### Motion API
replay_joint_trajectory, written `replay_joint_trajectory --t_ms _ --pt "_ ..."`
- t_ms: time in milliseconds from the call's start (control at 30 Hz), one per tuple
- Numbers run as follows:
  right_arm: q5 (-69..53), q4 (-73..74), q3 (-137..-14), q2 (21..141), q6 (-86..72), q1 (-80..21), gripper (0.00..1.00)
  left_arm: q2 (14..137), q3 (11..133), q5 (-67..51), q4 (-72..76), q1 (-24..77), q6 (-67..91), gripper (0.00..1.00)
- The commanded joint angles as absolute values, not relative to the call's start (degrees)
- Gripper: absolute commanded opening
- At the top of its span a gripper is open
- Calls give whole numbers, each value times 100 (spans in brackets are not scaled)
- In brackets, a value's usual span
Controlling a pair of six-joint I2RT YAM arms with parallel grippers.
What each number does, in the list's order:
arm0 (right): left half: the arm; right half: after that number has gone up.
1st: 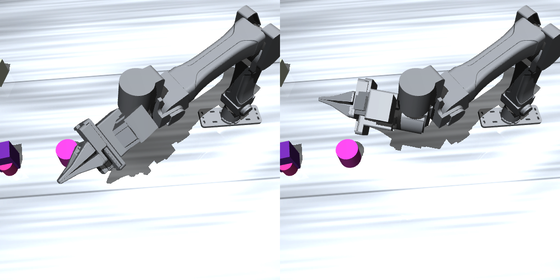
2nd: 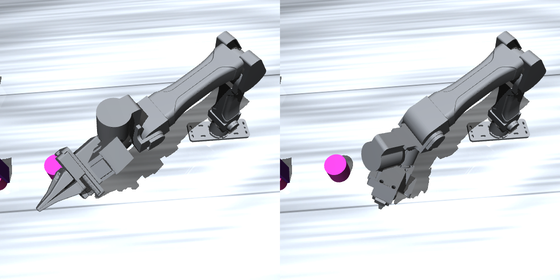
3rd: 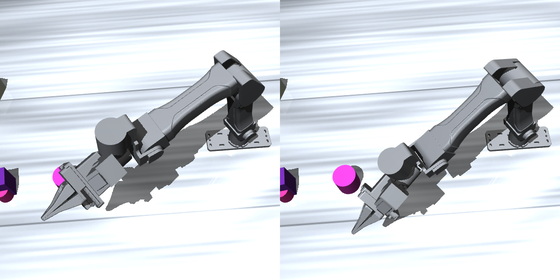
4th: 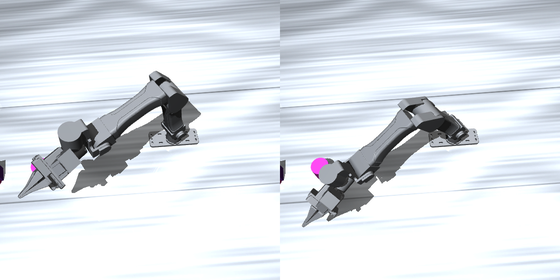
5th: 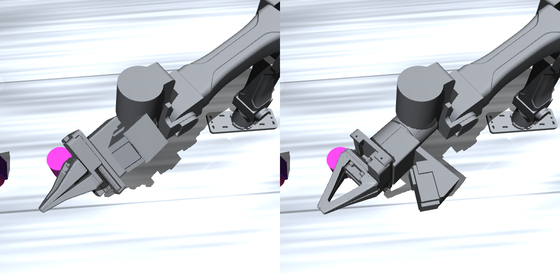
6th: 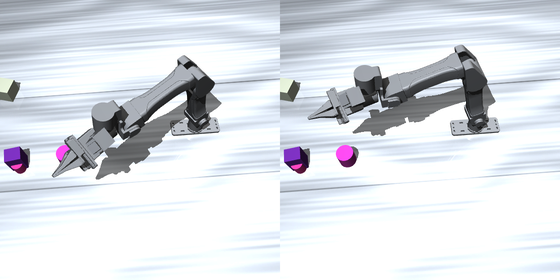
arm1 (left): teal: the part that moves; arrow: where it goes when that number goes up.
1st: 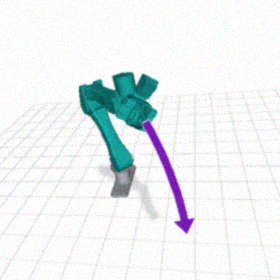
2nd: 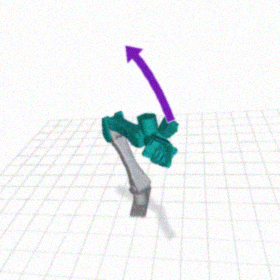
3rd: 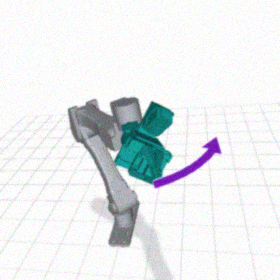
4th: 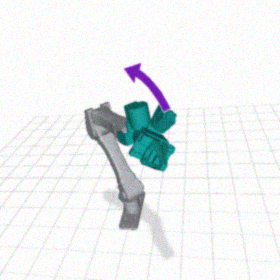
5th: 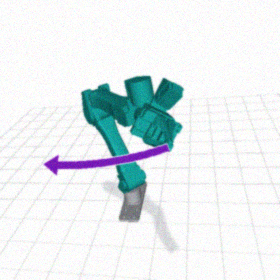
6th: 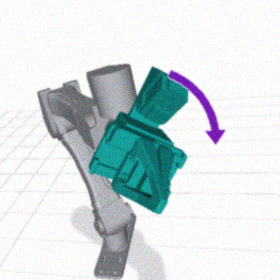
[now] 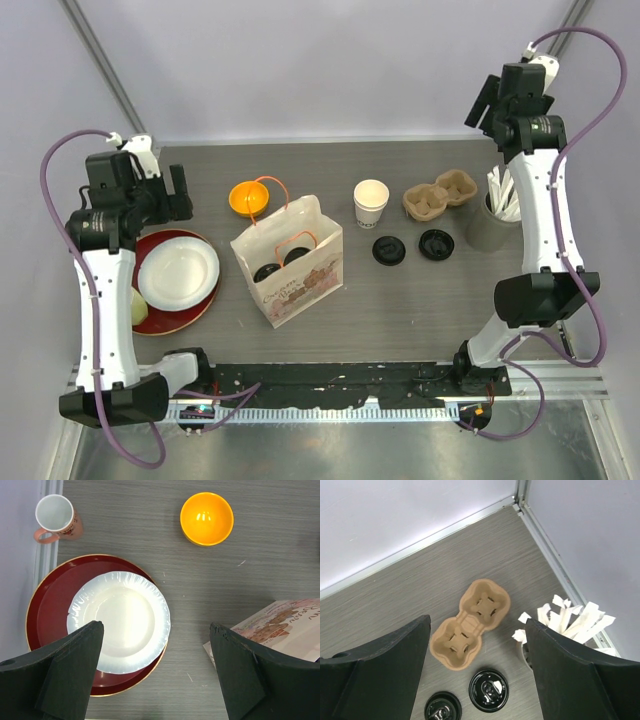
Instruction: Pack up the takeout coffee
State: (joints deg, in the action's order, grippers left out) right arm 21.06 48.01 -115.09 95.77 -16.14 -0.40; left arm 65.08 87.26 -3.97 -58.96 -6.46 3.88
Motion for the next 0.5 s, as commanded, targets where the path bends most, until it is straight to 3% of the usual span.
replay_joint_trajectory --t_ms 0,167,300,467 --pt "2417 4649 -11478 9307 -1407 149 82 6364 8631 -554 -5722 -668 475 91" --pt "2452 4728 -11628 9395 -1213 369 80 6354 8631 -589 -5748 -668 457 91" --pt "2364 4922 -11821 9518 -1274 702 67 6442 8745 -624 -5739 -668 457 91" --pt "1926 4913 -11813 9615 -1204 1089 60 6521 8798 -703 -5687 -677 475 91"
